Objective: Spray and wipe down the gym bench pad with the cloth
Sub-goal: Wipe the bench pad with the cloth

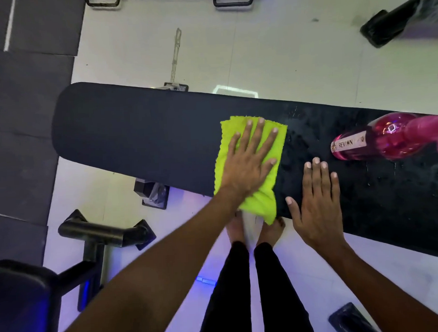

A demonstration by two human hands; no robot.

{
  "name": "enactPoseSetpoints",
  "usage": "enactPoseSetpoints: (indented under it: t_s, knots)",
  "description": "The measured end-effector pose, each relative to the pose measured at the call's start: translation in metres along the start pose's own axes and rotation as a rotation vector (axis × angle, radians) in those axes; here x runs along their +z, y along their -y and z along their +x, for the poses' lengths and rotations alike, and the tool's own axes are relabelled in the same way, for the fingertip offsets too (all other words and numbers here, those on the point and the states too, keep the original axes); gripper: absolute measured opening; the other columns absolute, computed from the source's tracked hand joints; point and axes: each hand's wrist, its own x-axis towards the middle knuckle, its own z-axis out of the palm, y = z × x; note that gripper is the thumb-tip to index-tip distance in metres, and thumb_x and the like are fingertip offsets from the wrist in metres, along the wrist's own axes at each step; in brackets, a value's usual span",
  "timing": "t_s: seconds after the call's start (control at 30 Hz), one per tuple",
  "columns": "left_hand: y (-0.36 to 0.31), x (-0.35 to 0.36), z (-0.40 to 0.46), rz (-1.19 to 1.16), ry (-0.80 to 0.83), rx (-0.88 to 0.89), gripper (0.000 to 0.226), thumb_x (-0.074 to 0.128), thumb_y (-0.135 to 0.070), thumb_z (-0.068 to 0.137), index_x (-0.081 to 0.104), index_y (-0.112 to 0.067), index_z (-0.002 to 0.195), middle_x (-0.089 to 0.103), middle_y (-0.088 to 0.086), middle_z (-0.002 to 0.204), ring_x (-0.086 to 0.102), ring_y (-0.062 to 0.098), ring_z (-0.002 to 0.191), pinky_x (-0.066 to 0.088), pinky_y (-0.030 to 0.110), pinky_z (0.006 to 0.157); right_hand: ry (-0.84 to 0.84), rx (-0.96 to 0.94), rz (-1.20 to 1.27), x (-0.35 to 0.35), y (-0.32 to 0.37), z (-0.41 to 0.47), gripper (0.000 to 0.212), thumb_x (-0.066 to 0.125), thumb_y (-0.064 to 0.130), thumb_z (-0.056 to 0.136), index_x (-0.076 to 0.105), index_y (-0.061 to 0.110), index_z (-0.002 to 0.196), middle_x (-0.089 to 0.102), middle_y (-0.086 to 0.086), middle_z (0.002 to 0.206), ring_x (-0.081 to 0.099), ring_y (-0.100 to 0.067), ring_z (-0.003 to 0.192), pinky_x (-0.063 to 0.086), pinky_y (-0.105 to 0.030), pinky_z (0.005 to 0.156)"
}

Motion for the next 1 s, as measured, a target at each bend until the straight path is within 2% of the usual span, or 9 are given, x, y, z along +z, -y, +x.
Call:
enactPoseSetpoints:
  t_s: [0.1,0.23,0.3,0.43,0.53,0.6,0.67,0.87,1.0]
  knots:
    - [0.031,0.001,-0.013,0.003,-0.08,-0.144,0.062,0.025,-0.054,0.11,0.017,-0.03,0.167,0.009,0.005,0.177,0.007,0.027,0.164,0.016,0.048,0.13,-0.012,0.003,0.001,0.002,0.0,-0.001,0.081,0.028,0.051,0.107,0.006,0.001,0.167,0.004,-0.019,0.177,0.006,-0.036,0.165,0.01,-0.054,0.134]
    - [-0.028,0.015,-0.056,-0.044,-0.081,-0.514,0.066,0.028,-0.048,0.109,0.01,-0.025,0.168,0.004,0.012,0.177,0.003,0.036,0.163,0.014,0.056,0.13,-0.014,0.019,0.009,0.0,0.002,-0.001,0.08,0.028,0.049,0.106,0.008,0.0,0.167,0.006,-0.02,0.177,0.006,-0.036,0.165,0.009,-0.054,0.134]
    - [-0.05,0.016,-0.052,-0.084,-0.051,-0.454,0.068,0.025,-0.048,0.108,0.007,-0.024,0.168,0.001,0.013,0.176,0.0,0.039,0.163,0.011,0.058,0.13,-0.012,0.031,0.02,0.0,0.004,-0.001,0.08,0.028,0.049,0.106,0.009,0.0,0.167,0.006,-0.021,0.177,0.006,-0.036,0.165,0.01,-0.055,0.134]
    - [-0.002,0.006,-0.01,-0.026,-0.007,0.013,0.063,0.022,-0.053,0.109,0.013,-0.03,0.168,0.007,0.006,0.177,0.004,0.03,0.164,0.018,0.054,0.128,-0.02,0.035,0.018,0.004,0.003,-0.001,0.08,0.029,0.049,0.106,0.008,0.001,0.167,0.005,-0.019,0.177,0.006,-0.036,0.165,0.01,-0.055,0.134]
    - [0.027,0.007,-0.018,-0.022,-0.084,-0.153,0.063,0.023,-0.053,0.11,0.013,-0.03,0.168,0.006,0.005,0.177,0.004,0.028,0.164,0.015,0.05,0.13,-0.011,0.041,0.018,0.004,0.002,-0.001,0.081,0.029,0.05,0.106,0.008,0.003,0.168,0.005,-0.019,0.177,0.005,-0.035,0.165,0.009,-0.053,0.134]
    - [0.002,0.013,-0.045,-0.039,-0.103,-0.378,0.064,0.026,-0.049,0.11,0.01,-0.028,0.168,0.004,0.008,0.177,0.002,0.031,0.164,0.014,0.053,0.13,-0.004,0.066,0.021,0.001,0.003,-0.004,0.081,0.03,0.05,0.106,0.009,0.002,0.168,0.006,-0.019,0.177,0.006,-0.035,0.165,0.011,-0.054,0.134]
    - [-0.038,0.019,-0.066,-0.055,-0.057,-0.436,0.067,0.029,-0.046,0.108,0.008,-0.025,0.168,0.002,0.012,0.177,0.0,0.037,0.163,0.012,0.057,0.13,0.002,0.094,0.019,-0.002,0.004,-0.01,0.081,0.03,0.05,0.105,0.01,0.001,0.167,0.006,-0.02,0.177,0.007,-0.036,0.165,0.012,-0.056,0.133]
    - [-0.006,0.012,-0.026,-0.013,-0.01,0.053,0.064,0.028,-0.054,0.108,0.016,-0.031,0.167,0.01,0.005,0.177,0.008,0.029,0.164,0.02,0.053,0.128,0.009,0.125,0.018,-0.004,0.0,-0.017,0.085,0.033,0.052,0.103,0.011,0.0,0.167,0.008,-0.021,0.176,0.008,-0.036,0.165,0.012,-0.057,0.133]
    - [-0.004,0.016,-0.048,-0.033,-0.088,-0.352,0.065,0.027,-0.051,0.109,0.011,-0.029,0.168,0.005,0.008,0.177,0.004,0.031,0.164,0.015,0.053,0.13,0.011,0.191,0.02,-0.006,-0.005,-0.016,0.089,0.032,0.056,0.102,0.01,0.0,0.167,0.008,-0.022,0.176,0.008,-0.037,0.165,0.012,-0.057,0.133]
